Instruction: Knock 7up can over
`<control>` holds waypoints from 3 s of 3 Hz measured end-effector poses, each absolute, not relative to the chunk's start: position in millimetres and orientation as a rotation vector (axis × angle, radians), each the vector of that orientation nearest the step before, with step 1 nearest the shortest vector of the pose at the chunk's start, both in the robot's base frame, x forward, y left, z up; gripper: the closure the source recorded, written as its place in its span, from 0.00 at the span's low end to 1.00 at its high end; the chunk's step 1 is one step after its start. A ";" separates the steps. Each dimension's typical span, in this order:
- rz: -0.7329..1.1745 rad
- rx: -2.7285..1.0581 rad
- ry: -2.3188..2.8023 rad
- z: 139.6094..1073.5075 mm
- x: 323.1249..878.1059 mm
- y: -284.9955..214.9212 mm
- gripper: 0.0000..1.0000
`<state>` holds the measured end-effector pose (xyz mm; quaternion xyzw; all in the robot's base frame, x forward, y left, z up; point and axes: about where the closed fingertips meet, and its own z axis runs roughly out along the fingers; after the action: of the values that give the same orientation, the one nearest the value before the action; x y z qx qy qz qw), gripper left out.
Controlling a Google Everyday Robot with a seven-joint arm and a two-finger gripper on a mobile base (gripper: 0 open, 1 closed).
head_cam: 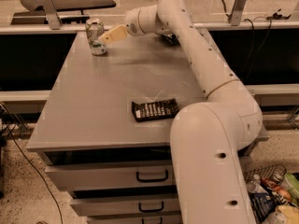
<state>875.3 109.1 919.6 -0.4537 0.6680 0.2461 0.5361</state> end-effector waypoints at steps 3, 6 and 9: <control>0.655 -1.009 1.671 911.4 871.7 157.8 0.00; 0.639 -0.986 1.688 903.4 867.2 162.8 0.64; 0.522 -1.101 1.591 959.6 809.1 66.4 1.00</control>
Offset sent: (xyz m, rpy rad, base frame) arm 0.0019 0.0383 -0.0113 0.0348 0.1000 -0.0830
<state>809.1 66.4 959.6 -0.4630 0.6689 0.2195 0.5386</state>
